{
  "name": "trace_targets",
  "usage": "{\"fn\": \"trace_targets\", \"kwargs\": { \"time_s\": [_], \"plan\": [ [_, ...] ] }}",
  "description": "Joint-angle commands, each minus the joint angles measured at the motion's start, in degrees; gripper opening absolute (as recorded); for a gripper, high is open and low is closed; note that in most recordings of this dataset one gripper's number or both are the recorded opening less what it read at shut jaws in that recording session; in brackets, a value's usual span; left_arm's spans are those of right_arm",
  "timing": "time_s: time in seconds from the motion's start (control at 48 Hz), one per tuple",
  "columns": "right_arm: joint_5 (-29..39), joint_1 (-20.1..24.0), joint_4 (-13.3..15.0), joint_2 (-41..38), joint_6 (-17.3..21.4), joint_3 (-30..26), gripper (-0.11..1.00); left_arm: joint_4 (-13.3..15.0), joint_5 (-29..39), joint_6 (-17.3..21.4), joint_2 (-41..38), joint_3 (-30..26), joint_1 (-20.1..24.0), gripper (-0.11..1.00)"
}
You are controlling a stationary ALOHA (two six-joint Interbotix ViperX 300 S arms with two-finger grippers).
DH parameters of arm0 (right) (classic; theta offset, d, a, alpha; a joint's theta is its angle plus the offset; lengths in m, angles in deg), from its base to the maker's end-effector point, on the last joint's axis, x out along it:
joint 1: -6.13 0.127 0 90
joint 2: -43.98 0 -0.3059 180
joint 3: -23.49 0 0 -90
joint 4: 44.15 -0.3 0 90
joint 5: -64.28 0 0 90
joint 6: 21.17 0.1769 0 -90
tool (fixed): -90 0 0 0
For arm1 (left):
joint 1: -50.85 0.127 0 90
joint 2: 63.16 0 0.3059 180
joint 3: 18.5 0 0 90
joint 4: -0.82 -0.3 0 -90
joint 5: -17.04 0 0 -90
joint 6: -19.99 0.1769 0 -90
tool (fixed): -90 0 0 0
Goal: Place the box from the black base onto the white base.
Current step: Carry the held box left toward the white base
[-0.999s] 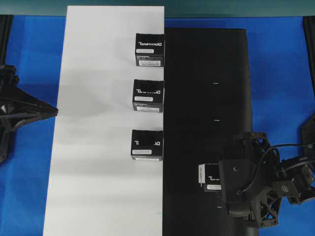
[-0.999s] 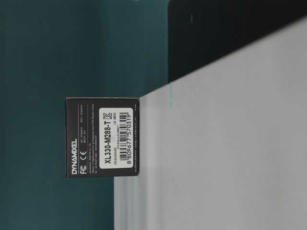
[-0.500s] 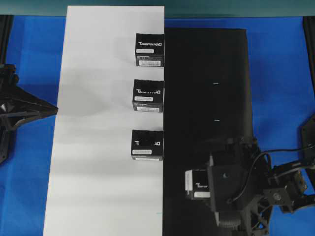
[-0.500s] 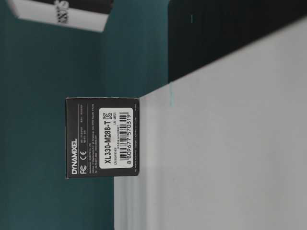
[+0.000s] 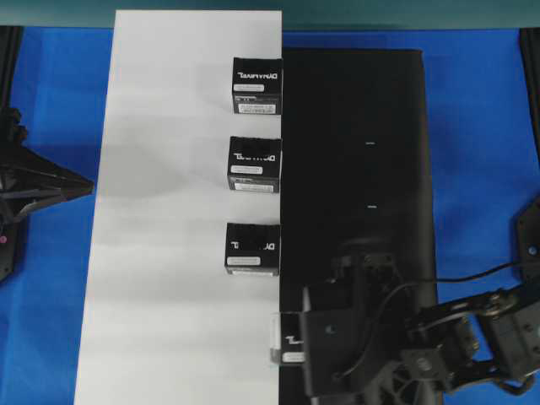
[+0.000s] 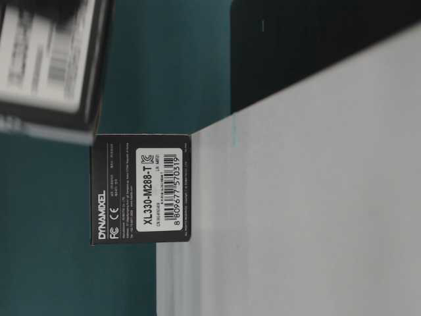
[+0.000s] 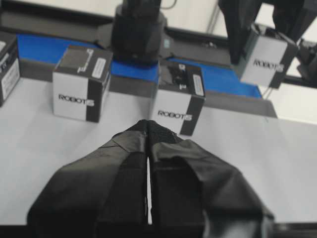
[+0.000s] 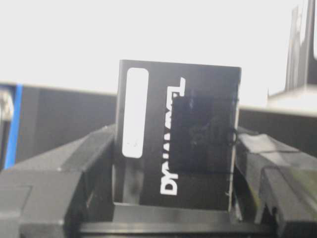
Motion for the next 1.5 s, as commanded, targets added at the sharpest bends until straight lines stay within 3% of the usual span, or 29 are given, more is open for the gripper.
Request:
{"fn": "trace_targets", "kwargs": {
  "time_s": [0.0,0.312,0.687,1.478],
  "plan": [
    [-0.2,-0.4,0.0,-2.2,-0.1,-2.3,0.5,-0.2,-0.2,-0.1,0.3,-1.8,0.1,-0.02],
    [0.1,-1.1,0.0,-8.3,-0.1,-8.0,0.5,-0.2,4.7,-0.1,1.6,-2.0,-0.6,-0.02],
    [5.9,-2.0,0.0,-12.9,-0.1,-12.9,0.5,-0.2,7.8,-0.1,3.2,-2.4,-1.6,-0.02],
    [6.9,-1.9,-1.2,-15.1,-0.1,-13.0,0.5,-0.2,10.8,-0.4,5.0,-2.3,-2.1,-0.02]
  ]
}}
